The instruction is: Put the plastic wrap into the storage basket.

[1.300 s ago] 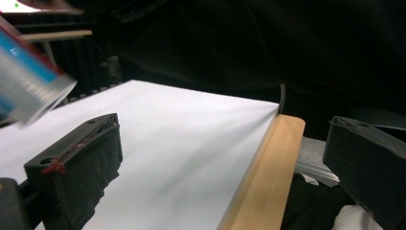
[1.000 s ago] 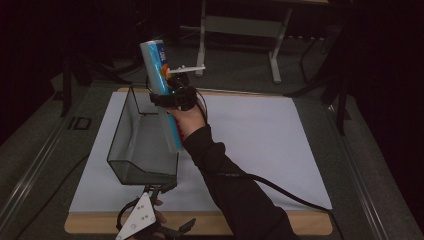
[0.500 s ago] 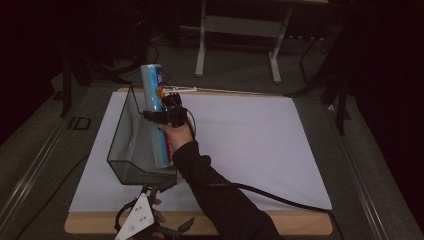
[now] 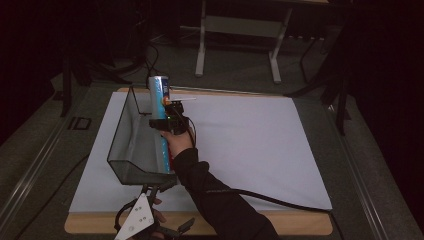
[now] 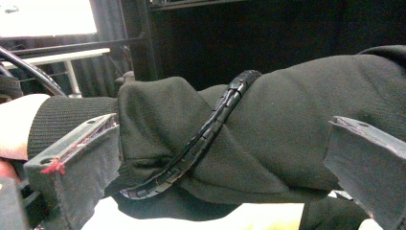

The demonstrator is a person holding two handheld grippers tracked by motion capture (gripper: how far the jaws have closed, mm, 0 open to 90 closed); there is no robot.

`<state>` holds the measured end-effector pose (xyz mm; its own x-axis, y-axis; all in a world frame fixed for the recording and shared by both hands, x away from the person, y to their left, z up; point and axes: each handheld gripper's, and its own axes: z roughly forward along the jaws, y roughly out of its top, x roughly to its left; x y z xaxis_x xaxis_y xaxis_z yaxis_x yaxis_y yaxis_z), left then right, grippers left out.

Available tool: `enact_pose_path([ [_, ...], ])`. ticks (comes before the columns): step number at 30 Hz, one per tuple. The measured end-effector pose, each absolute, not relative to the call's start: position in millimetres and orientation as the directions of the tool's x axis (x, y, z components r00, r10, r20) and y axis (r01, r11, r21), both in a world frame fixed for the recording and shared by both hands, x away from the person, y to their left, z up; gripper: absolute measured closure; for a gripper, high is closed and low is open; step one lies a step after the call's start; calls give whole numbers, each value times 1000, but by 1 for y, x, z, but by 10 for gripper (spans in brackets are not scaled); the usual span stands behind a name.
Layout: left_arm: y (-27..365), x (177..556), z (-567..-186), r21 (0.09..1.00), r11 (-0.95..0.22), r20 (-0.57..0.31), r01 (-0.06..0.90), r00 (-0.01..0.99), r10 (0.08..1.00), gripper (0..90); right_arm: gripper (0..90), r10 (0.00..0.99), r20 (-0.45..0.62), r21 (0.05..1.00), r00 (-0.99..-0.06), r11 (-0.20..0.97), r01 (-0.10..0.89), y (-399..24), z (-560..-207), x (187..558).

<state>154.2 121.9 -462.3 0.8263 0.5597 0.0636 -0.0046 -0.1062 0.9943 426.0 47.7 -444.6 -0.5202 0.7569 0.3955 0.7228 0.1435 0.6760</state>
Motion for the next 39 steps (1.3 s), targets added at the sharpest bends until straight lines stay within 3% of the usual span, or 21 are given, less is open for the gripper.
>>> enact_pose_path([
  [16, 123, 155, -462, 995, -100, 59, -3, 825, 562, 3, 281, 810, 301, 693, -503, 176, 699, 52, -459, 429],
  [25, 123, 155, -462, 995, -97, 53, 2, 826, 561, 3, 242, 841, 258, 654, -475, 209, 727, 53, -477, 433],
  [31, 123, 155, -462, 996, -94, 47, 7, 827, 560, 3, 228, 838, 238, 660, -491, 232, 715, 54, -477, 433],
  [39, 122, 156, -463, 995, -101, 49, 9, 828, 558, 3, 140, 815, 93, 664, -572, 378, 646, 55, -464, 435],
])
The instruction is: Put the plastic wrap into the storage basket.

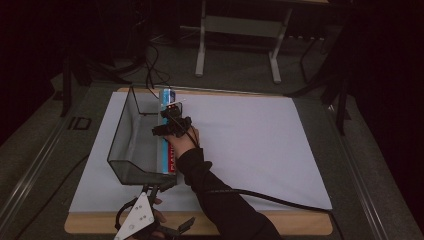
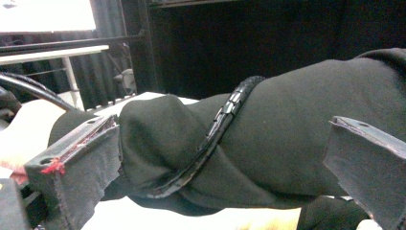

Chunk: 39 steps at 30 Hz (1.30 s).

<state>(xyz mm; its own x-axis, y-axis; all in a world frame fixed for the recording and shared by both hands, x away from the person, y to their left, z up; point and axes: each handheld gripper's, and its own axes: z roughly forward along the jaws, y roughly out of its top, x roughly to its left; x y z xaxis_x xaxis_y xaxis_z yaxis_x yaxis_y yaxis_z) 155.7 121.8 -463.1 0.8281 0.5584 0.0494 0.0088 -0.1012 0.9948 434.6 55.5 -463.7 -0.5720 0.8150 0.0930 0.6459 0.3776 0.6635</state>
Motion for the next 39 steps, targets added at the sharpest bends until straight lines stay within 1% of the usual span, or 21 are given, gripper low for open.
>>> enact_pose_path([
  [3, 122, 156, -464, 995, -98, 41, 17, 828, 559, 4, 107, 808, 100, 666, -580, 379, 643, 52, -457, 436],
  [6, 122, 156, -463, 995, -94, 40, 15, 828, 559, 4, 101, 788, 48, 660, -614, 436, 611, 50, -453, 436],
  [8, 122, 156, -463, 995, -95, 41, 15, 828, 560, 4, 102, 786, 50, 672, -616, 430, 603, 43, -448, 437],
  [11, 121, 157, -464, 995, -100, 41, 19, 827, 561, 3, 115, 781, 23, 693, -623, 437, 573, 32, -439, 438],
  [14, 121, 158, -465, 994, -105, 41, 22, 828, 559, 4, 126, 779, 46, 690, -625, 428, 584, 16, -434, 444],
  [16, 121, 158, -465, 994, -106, 41, 23, 827, 560, 3, 127, 786, 20, 705, -617, 427, 567, 7, -430, 445],
  [21, 120, 160, -466, 993, -110, 33, 34, 829, 558, 3, 130, 777, 14, 728, -629, 423, 539, -18, -423, 442],
  [23, 119, 160, -467, 993, -115, 36, 34, 830, 556, 4, 131, 774, 18, 731, -633, 422, 537, -22, -422, 442],
  [34, 118, 161, -467, 992, -121, 38, 35, 831, 556, 3, 134, 762, -29, 741, -647, 451, 498, -72, -421, 427],
  [39, 118, 161, -468, 992, -122, 39, 36, 830, 557, 3, 134, 776, -34, 740, -630, 444, 506, -96, -427, 425],
])
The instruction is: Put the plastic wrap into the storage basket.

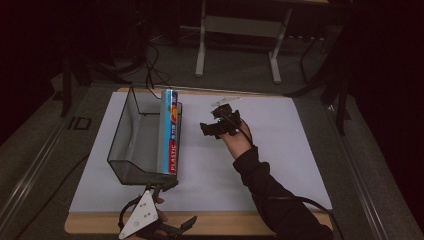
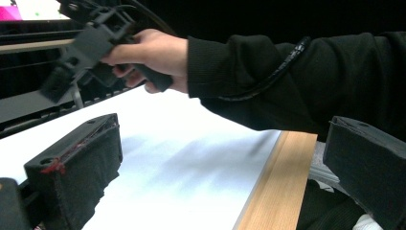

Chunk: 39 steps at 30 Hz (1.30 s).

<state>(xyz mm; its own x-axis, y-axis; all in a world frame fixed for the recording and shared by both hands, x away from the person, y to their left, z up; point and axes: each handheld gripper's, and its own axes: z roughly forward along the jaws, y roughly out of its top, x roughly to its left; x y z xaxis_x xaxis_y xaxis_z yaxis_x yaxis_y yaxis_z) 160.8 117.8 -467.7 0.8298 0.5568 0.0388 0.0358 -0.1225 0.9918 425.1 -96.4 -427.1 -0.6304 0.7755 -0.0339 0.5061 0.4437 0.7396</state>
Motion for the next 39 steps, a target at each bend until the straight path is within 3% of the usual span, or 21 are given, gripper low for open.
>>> enact_pose_path([
  [39, 114, 162, -470, 990, -134, 34, 48, 833, 552, 3, 134, 763, 7, 710, -646, 451, 540, -205, -484, 354],
])
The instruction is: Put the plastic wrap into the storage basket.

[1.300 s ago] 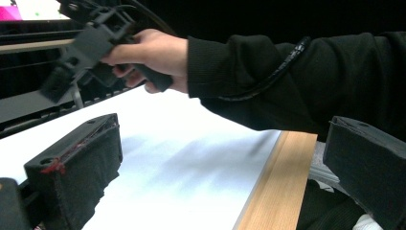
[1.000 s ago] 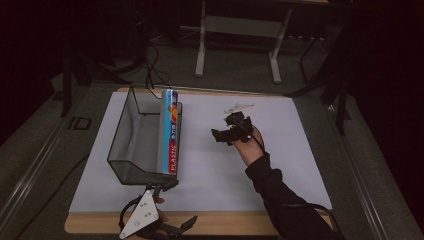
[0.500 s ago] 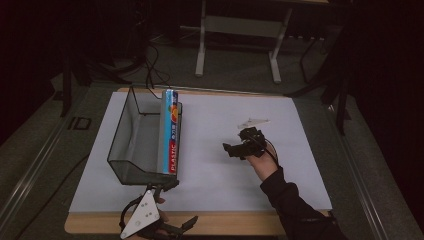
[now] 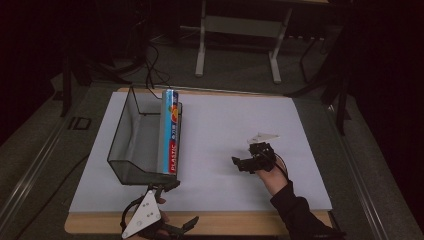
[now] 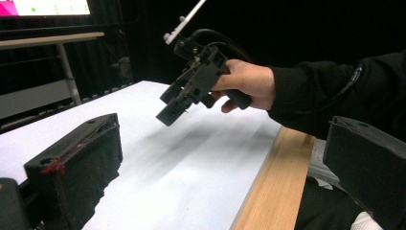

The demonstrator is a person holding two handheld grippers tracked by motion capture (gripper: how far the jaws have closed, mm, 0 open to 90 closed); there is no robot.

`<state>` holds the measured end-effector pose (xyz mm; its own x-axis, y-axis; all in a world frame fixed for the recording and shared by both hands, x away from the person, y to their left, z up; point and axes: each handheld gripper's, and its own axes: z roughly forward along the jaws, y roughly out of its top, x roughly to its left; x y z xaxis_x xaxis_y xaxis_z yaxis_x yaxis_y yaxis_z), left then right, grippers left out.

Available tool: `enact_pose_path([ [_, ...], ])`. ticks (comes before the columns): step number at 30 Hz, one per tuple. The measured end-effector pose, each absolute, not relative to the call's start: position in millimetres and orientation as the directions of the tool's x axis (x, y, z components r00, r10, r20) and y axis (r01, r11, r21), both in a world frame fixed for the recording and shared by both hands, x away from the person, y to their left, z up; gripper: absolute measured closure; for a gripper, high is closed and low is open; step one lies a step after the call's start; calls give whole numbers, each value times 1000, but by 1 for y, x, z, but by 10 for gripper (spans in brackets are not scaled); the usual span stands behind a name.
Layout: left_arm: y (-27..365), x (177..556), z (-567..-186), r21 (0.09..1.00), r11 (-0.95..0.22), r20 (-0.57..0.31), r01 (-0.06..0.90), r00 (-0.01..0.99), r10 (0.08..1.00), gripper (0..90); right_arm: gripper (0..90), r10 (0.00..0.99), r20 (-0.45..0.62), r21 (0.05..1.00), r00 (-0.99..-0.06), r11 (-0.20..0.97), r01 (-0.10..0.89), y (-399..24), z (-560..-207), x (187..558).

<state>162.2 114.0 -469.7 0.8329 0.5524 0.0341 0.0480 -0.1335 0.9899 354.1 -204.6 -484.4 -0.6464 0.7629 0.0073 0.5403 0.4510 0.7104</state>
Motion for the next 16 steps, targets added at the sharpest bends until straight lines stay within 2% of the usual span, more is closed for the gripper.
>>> enact_pose_path([
  [16, 115, 162, -471, 989, -137, 35, 49, 836, 548, 3, 132, 772, -56, 735, -633, 461, 497, -210, -500, 350],
])
